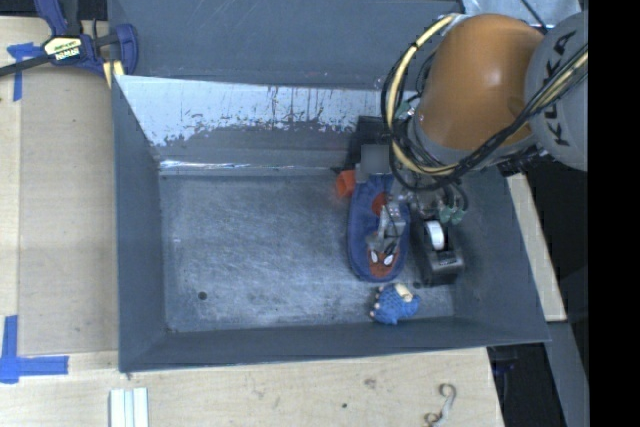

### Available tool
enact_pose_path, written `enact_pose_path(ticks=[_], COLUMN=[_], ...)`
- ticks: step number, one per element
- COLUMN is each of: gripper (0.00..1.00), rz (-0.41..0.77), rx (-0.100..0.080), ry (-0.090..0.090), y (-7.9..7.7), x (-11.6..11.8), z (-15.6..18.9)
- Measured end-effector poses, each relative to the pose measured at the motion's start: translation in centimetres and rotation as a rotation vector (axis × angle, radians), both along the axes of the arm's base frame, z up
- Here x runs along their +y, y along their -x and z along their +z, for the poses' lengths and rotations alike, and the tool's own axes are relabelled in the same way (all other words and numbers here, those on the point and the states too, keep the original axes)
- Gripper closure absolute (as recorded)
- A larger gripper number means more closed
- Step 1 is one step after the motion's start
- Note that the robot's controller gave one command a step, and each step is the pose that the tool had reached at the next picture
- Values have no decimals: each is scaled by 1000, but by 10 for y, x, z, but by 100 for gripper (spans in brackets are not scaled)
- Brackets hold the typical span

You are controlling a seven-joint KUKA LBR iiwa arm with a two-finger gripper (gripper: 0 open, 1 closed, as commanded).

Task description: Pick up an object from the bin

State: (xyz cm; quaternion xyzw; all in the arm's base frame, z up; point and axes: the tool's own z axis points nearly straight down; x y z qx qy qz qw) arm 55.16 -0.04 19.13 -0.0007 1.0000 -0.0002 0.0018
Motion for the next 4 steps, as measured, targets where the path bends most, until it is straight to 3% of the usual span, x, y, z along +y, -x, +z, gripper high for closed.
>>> enact_pose_path(ticks=[1,2,3,4], gripper=[0,0,100,100], rz=[424,613,612,641], rx=[7,-1,4,-7], ry=[1,3,5,6], y=[20,5,5,9], x=[-64,-60,-62,-75], z=[-76,-119,-117,24])
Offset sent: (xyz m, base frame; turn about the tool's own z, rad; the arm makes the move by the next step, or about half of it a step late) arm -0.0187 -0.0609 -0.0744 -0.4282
